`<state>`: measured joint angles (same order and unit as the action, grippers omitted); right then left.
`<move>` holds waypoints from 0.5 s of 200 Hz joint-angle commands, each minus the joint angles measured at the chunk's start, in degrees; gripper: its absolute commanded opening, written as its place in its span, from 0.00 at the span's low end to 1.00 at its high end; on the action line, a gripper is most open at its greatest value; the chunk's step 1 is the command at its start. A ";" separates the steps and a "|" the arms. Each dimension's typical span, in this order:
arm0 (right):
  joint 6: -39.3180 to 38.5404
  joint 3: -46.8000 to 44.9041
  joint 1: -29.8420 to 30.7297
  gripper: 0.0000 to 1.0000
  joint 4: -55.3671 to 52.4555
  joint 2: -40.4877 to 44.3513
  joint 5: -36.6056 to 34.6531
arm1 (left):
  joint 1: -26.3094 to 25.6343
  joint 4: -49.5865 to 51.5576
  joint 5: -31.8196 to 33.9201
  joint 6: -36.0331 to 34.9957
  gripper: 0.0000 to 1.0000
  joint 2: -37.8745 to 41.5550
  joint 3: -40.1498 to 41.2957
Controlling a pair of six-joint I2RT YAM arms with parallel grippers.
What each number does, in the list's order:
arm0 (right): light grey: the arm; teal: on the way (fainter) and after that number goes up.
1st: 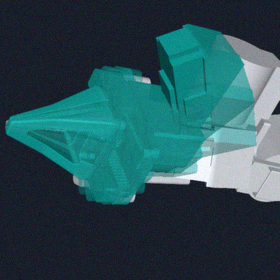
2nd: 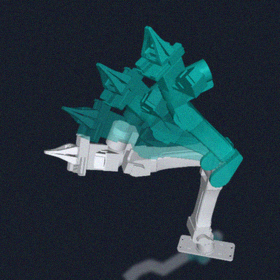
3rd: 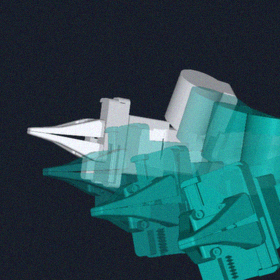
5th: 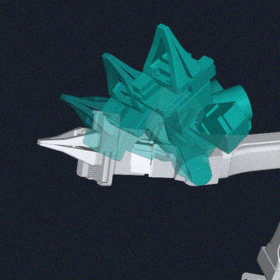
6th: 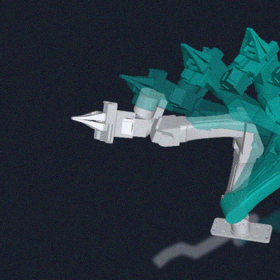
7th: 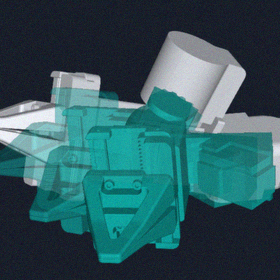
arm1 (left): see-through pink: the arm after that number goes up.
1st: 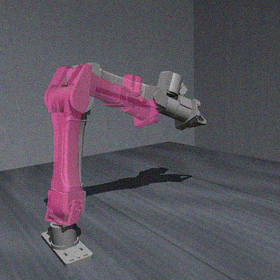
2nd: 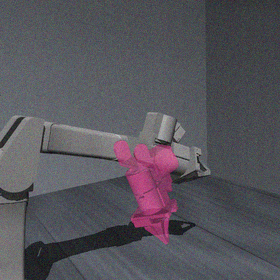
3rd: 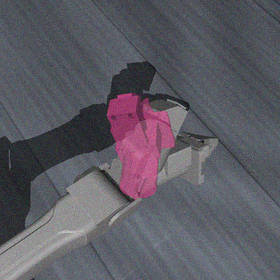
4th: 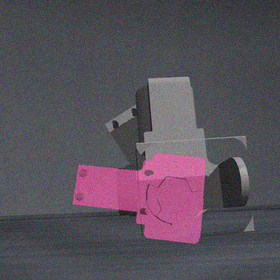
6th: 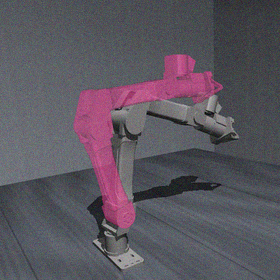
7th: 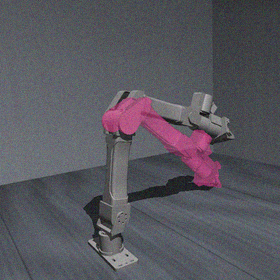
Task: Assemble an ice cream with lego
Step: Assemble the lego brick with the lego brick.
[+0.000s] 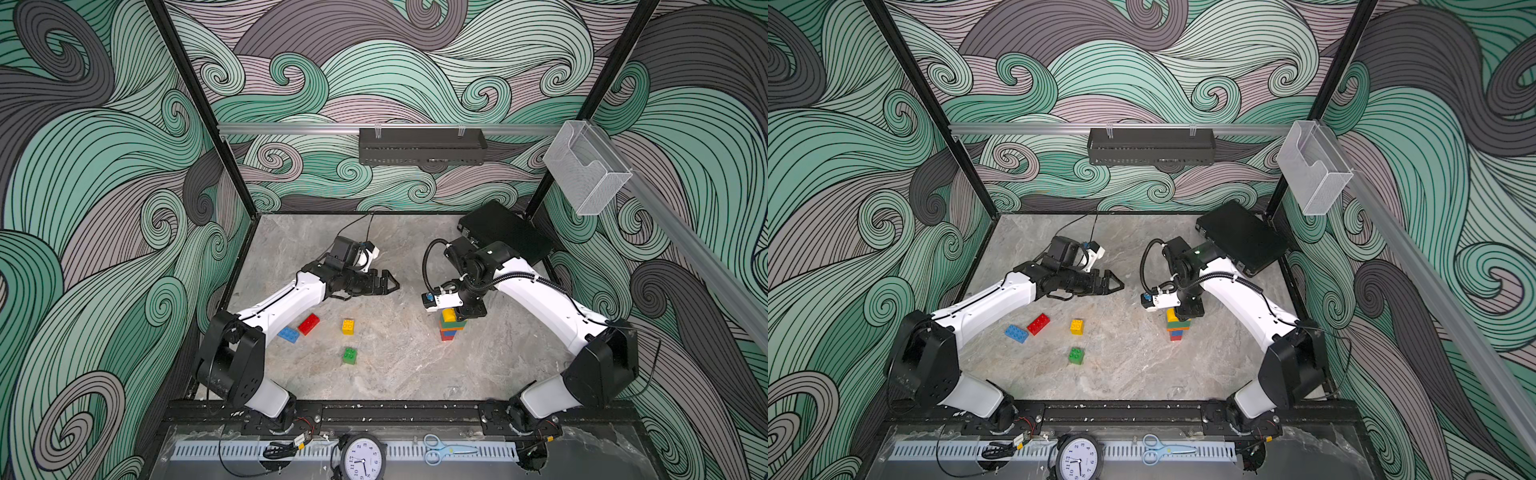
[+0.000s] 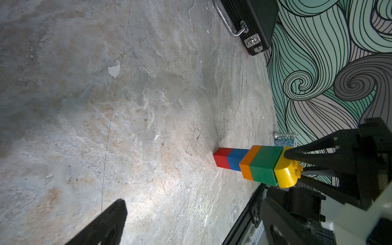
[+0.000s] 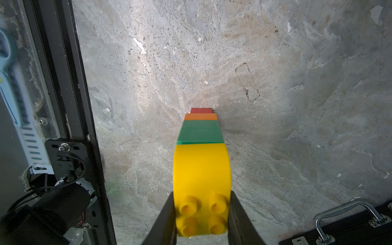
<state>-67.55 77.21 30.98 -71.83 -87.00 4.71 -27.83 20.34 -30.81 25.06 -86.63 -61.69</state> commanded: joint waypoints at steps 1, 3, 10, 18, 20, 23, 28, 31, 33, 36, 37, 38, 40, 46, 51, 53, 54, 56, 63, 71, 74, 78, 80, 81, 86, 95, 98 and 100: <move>-1.19 -4.48 0.38 0.00 0.98 -0.94 -2.31 | -0.20 1.33 0.56 -1.06 0.98 1.86 0.22; -1.05 -4.75 0.39 0.00 1.14 -0.81 -2.40 | -0.20 1.36 0.57 -1.06 0.98 1.89 0.20; -0.79 -5.47 0.48 0.00 1.34 -0.48 -2.44 | -0.20 1.32 0.57 -1.02 0.99 1.83 0.17; -0.75 -6.36 0.64 0.00 1.82 -0.09 -2.51 | -0.26 1.36 0.56 -1.06 0.98 1.87 0.17; -0.65 -6.54 0.61 0.00 1.95 -0.03 -2.58 | -0.24 1.33 0.57 -1.06 0.99 1.83 0.17; -0.57 -6.89 0.70 0.00 2.19 0.15 -2.75 | -0.21 1.32 0.56 -1.06 0.99 1.84 0.17; -0.46 -7.34 0.82 0.00 2.38 0.23 -3.06 | -0.22 1.21 0.57 -1.06 0.99 1.89 0.17; -0.40 -7.51 0.94 0.00 2.45 0.25 -3.12 | -0.21 1.24 0.55 -1.02 0.98 1.90 0.19; -0.41 -7.69 0.97 0.00 2.54 0.32 -3.24 | -0.20 1.27 0.57 -0.97 0.99 1.86 0.17; -0.43 -7.87 1.01 0.00 2.57 0.34 -3.31 | -0.20 1.25 0.51 -0.98 0.99 1.89 0.17; -0.45 -7.91 1.01 0.00 2.62 0.34 -3.35 | -0.20 1.27 0.50 -0.98 0.99 1.85 0.17; -0.47 -7.98 1.10 0.00 2.64 0.34 -3.33 | -0.20 1.23 0.49 -0.98 0.99 1.83 0.17; -0.48 -8.02 1.16 0.00 2.70 0.41 -3.35 | -0.20 1.23 0.49 -0.98 0.99 1.89 0.17; -0.49 -8.21 1.36 0.00 2.75 0.43 -3.71 | -0.20 1.29 0.49 -1.04 0.98 1.89 0.17; -0.42 -8.23 1.51 0.00 2.70 0.37 -4.20 | -0.22 1.27 0.49 -1.06 0.98 1.84 0.17; -0.40 -8.15 1.51 0.00 2.69 0.35 -4.36 | -0.21 1.28 0.49 -1.06 0.98 1.87 0.17; -0.35 -8.14 1.48 0.00 2.72 0.34 -4.45 | -0.20 1.33 0.49 -1.06 0.98 1.88 0.17; -0.27 -8.13 1.54 0.00 2.70 0.30 -4.58 | -0.27 1.32 0.49 -1.06 0.98 1.85 0.17; -0.13 -7.91 1.56 0.00 2.33 0.05 -5.06 | -0.22 1.39 0.49 -1.05 0.99 1.90 0.21; 0.07 -7.31 1.68 0.00 1.55 -0.50 -5.57 | -0.20 1.38 0.49 -1.07 0.99 1.82 0.08; 0.27 -7.11 1.75 0.00 1.35 -0.68 -5.78 | -0.21 1.45 0.49 -1.06 0.99 1.84 0.08; 0.42 -6.80 1.77 0.00 1.09 -0.81 -5.78 | -0.20 1.50 0.51 -1.13 0.99 1.89 0.08; 0.52 -6.68 1.79 0.00 0.91 -0.89 -5.79 | -0.20 1.49 0.49 -1.15 0.99 1.83 0.10; 0.55 -6.61 1.80 0.00 0.82 -0.93 -5.78 | -0.20 1.52 0.49 -1.15 0.98 1.87 0.09; 0.66 -6.34 1.89 0.00 0.43 -1.13 -5.60 | -0.20 1.55 0.49 -1.13 0.99 1.85 0.05; 0.99 -5.96 2.10 0.00 -0.18 -1.79 -5.89 | -0.20 1.54 0.49 -1.14 0.99 1.85 0.02; 1.08 -5.93 2.17 0.00 -0.32 -1.96 -6.01 | -0.20 1.55 0.49 -1.15 0.99 1.84 0.00; 1.12 -5.93 2.22 0.00 -0.39 -2.06 -6.02 | -0.25 1.50 0.49 -1.11 0.99 1.89 0.04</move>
<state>-66.85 74.06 32.69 -68.47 -84.31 1.56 -27.83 20.56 -30.61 25.02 -86.26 -61.69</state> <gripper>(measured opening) 0.330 0.986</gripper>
